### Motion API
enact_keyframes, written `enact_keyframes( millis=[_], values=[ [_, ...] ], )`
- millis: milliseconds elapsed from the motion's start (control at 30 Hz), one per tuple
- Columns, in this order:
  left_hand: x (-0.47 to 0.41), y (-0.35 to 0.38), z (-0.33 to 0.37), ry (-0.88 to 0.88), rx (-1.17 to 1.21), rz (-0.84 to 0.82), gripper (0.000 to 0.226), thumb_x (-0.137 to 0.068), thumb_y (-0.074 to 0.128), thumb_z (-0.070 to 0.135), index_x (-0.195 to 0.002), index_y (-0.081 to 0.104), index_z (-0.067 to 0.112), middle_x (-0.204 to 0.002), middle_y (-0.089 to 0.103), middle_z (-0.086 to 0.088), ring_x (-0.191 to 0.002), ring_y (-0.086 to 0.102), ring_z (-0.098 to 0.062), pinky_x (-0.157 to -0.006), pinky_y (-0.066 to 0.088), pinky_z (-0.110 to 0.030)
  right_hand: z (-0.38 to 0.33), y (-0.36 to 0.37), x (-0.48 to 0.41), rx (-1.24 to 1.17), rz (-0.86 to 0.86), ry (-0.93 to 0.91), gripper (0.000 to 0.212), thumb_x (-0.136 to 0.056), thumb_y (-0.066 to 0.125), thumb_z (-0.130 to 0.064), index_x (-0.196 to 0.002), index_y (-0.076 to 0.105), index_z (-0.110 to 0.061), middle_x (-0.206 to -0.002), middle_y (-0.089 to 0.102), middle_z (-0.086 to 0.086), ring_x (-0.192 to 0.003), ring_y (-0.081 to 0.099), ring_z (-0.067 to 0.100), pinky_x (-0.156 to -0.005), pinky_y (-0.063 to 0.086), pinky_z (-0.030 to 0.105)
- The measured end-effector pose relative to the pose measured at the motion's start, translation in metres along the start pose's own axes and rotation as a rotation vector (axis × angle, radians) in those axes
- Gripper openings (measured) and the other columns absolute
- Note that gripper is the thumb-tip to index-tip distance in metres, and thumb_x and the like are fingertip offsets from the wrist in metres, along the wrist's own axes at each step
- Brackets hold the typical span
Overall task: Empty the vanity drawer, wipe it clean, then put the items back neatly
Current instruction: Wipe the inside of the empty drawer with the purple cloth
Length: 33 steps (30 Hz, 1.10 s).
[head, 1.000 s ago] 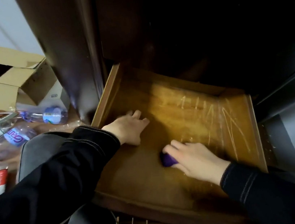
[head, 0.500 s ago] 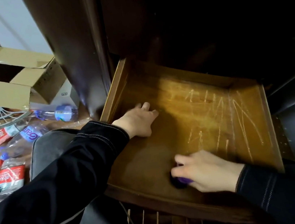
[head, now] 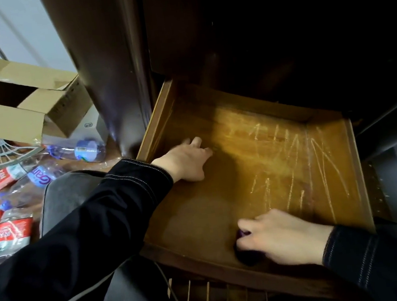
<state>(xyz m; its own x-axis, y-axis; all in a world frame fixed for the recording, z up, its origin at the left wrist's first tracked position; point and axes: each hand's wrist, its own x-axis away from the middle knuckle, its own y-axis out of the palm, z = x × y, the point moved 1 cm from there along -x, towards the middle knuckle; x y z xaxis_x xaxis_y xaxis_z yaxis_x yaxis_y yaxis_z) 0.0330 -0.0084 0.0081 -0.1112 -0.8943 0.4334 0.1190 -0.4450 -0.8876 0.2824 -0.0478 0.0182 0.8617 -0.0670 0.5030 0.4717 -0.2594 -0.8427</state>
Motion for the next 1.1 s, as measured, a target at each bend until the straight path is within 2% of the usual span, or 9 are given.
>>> enact_keyframes(
  millis=[133,267,367,500,600,800,867,967,1100],
  values=[
    [-0.001,-0.002,0.001,-0.016,0.023,-0.018,0.065,-0.092,0.060,0.027,-0.151,0.034,0.028,-0.150,0.028,-0.011,-0.139,0.030,-0.041,-0.105,0.045,-0.047,0.000,-0.021,-0.018,-0.056,-0.012,0.016,0.036,-0.095,0.061,-0.016,-0.128,0.058,-0.029,-0.097,0.046,-0.004,-0.080,0.060,0.025,-0.065,0.048,0.038],
    [0.001,-0.002,0.001,-0.030,0.050,-0.034,0.066,-0.090,0.043,0.005,-0.152,0.033,0.027,-0.153,0.025,-0.012,-0.140,0.027,-0.045,-0.110,0.040,-0.047,-0.029,-0.033,-0.055,0.050,0.113,-0.031,0.024,-0.093,0.053,-0.006,-0.109,0.065,-0.020,-0.094,0.054,0.005,-0.081,0.063,0.033,-0.061,0.047,0.038],
    [0.003,-0.004,0.001,-0.032,0.059,-0.034,0.072,-0.087,0.039,-0.001,-0.153,0.033,0.028,-0.154,0.023,-0.012,-0.141,0.025,-0.045,-0.111,0.039,-0.048,-0.039,-0.032,-0.061,0.105,0.172,-0.065,0.025,-0.098,0.048,-0.006,-0.112,0.064,-0.020,-0.103,0.058,0.008,-0.082,0.063,0.032,-0.061,0.042,0.038],
    [0.004,-0.002,0.003,-0.036,0.061,-0.051,0.074,-0.087,0.040,-0.002,-0.154,0.030,0.029,-0.157,0.020,-0.012,-0.146,0.018,-0.046,-0.114,0.035,-0.051,-0.018,-0.007,-0.011,-0.022,0.053,-0.018,0.020,-0.100,0.046,-0.006,-0.108,0.059,-0.019,-0.098,0.046,0.002,-0.076,0.055,0.027,-0.062,0.039,0.040],
    [0.002,-0.004,0.005,-0.035,0.070,-0.024,0.070,-0.089,0.040,-0.001,-0.153,0.033,0.026,-0.153,0.024,-0.014,-0.142,0.023,-0.045,-0.111,0.039,-0.051,-0.006,0.003,0.015,-0.080,-0.025,0.046,0.033,-0.093,0.048,0.004,-0.112,0.057,-0.021,-0.094,0.037,-0.004,-0.071,0.047,0.021,-0.061,0.029,0.035],
    [0.001,-0.003,0.006,-0.041,0.074,-0.004,0.068,-0.090,0.038,-0.001,-0.152,0.034,0.025,-0.151,0.026,-0.014,-0.139,0.027,-0.046,-0.111,0.039,-0.050,-0.025,-0.027,-0.046,0.022,-0.004,-0.059,0.021,-0.091,0.053,0.001,-0.104,0.063,-0.012,-0.093,0.054,0.005,-0.081,0.062,0.033,-0.063,0.039,0.037],
    [0.001,-0.004,0.005,-0.046,0.073,-0.006,0.068,-0.089,0.037,-0.001,-0.151,0.035,0.026,-0.151,0.026,-0.014,-0.139,0.027,-0.045,-0.111,0.038,-0.051,-0.038,-0.038,-0.076,0.094,0.083,-0.089,0.023,-0.097,0.049,-0.005,-0.112,0.065,-0.013,-0.097,0.059,0.005,-0.094,0.064,0.032,-0.070,0.047,0.038],
    [0.002,-0.004,0.004,-0.045,0.085,-0.008,0.068,-0.089,0.037,-0.001,-0.151,0.036,0.027,-0.153,0.024,-0.012,-0.140,0.026,-0.044,-0.111,0.038,-0.051,-0.050,-0.043,-0.100,0.133,0.219,-0.122,0.036,-0.105,0.038,-0.012,-0.134,0.057,-0.020,-0.123,0.060,0.004,-0.115,0.057,0.027,-0.092,0.050,0.039],
    [0.002,-0.002,0.005,-0.048,0.089,0.011,0.070,-0.088,0.037,-0.003,-0.151,0.037,0.028,-0.149,0.028,-0.011,-0.138,0.028,-0.044,-0.106,0.042,-0.050,-0.045,-0.028,-0.072,0.094,0.195,-0.084,0.034,-0.102,0.042,-0.007,-0.125,0.062,-0.021,-0.113,0.061,0.005,-0.096,0.063,0.027,-0.072,0.047,0.035]
  ],
)
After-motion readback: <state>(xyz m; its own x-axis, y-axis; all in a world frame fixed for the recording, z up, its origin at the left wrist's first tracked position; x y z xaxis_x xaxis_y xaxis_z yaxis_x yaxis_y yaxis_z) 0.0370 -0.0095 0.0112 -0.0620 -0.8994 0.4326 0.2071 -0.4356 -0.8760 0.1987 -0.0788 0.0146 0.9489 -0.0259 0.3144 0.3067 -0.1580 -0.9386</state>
